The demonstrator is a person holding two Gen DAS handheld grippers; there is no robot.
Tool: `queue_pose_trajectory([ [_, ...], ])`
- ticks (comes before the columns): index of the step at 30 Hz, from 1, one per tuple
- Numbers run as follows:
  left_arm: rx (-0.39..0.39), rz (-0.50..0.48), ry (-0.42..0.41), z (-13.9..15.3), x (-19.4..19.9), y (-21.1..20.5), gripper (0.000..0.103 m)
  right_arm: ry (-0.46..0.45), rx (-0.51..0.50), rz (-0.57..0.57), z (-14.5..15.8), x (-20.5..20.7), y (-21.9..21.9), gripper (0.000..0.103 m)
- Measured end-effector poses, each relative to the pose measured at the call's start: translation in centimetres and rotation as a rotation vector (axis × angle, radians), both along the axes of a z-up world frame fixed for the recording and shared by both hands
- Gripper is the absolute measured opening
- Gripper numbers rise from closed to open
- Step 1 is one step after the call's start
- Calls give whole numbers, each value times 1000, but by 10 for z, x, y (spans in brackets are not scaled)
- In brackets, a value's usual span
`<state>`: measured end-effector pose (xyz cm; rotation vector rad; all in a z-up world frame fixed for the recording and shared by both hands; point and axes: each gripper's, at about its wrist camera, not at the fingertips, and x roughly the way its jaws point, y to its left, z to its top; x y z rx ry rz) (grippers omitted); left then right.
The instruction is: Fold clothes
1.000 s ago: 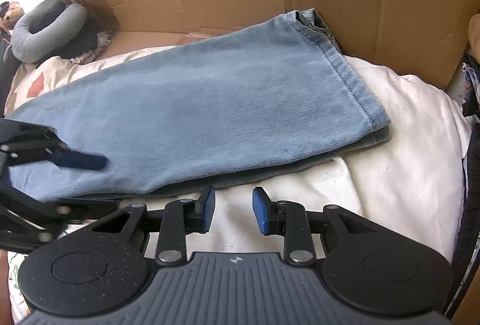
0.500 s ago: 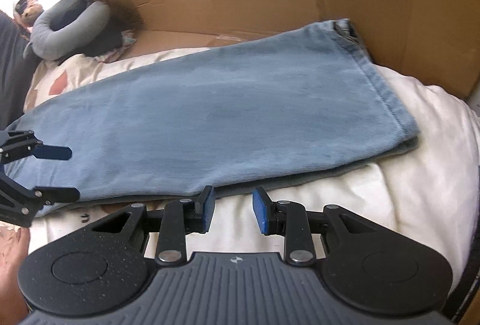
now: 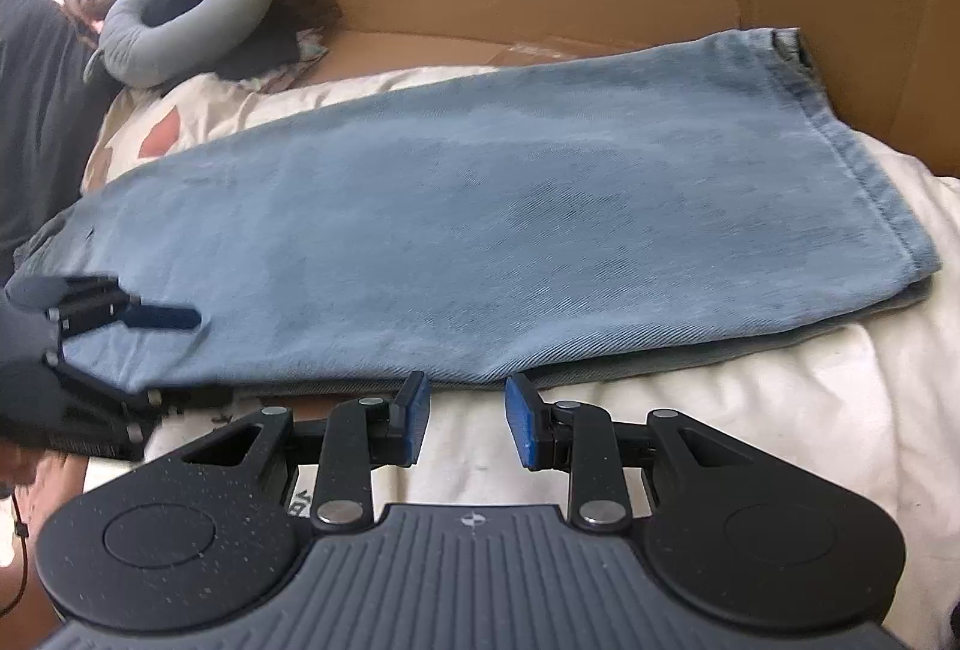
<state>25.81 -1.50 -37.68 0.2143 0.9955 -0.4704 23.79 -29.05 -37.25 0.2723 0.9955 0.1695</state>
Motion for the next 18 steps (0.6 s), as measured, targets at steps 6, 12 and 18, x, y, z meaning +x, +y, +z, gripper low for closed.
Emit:
queue_pose_trajectory([
  [6, -69, 24, 30, 3, 11, 10, 38, 9, 12, 36, -5, -3, 11, 35],
  [12, -99, 18, 23, 7, 13, 11, 10, 0, 38, 59, -5, -3, 19, 35],
  [18, -125, 27, 20, 12, 13, 13, 6, -36, 48, 122, -1, 6, 39, 35],
])
